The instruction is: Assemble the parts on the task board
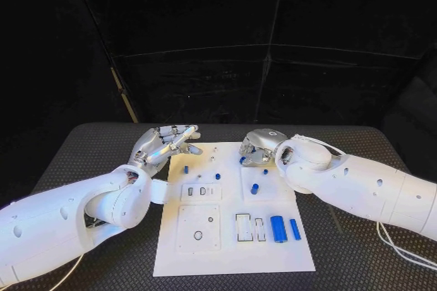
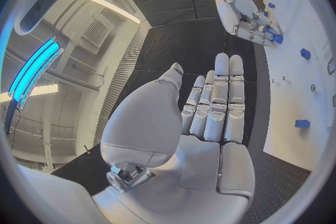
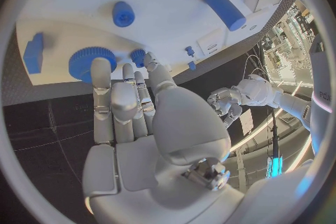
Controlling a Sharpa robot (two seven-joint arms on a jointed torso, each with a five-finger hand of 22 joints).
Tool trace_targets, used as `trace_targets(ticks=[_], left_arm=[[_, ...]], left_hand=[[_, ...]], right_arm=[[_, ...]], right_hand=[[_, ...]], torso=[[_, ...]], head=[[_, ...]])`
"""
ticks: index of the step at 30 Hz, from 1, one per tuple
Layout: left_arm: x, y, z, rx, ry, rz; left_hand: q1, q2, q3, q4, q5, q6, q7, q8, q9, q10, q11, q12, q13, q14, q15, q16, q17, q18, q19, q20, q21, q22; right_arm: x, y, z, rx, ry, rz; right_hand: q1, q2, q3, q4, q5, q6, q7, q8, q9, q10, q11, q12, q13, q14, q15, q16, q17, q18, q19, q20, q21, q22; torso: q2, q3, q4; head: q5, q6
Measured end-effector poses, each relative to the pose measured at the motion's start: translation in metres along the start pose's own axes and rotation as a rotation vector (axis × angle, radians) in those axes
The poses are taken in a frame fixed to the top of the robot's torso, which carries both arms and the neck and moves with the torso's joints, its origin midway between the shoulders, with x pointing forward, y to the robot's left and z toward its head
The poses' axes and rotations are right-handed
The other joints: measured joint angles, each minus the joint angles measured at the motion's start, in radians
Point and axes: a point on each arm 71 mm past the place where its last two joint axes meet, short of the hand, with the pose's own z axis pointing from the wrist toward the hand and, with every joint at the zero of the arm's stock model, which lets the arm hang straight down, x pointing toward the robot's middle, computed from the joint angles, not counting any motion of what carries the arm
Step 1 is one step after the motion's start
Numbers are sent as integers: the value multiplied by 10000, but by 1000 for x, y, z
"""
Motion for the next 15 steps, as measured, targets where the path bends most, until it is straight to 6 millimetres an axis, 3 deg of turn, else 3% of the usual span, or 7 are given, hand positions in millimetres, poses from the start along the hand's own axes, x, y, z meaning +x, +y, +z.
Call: trace_targets(ticks=[15], left_arm=[[0,0,0,-21,9,-1]], left_hand=[[40,40,1,0,0,3,3,-34,1,0,0,-41,1,0,0,0,18,-1,-1,1,0,-1]], right_arm=[[3,1,4,8,337,-100]], right_hand=[[107,181,424,-3,-204,427,1,42,8,189,-27,38,-1,0,0,580,574,0,157,-19,445,526]], torso=[[52,17,2]], head=[[39,-105]])
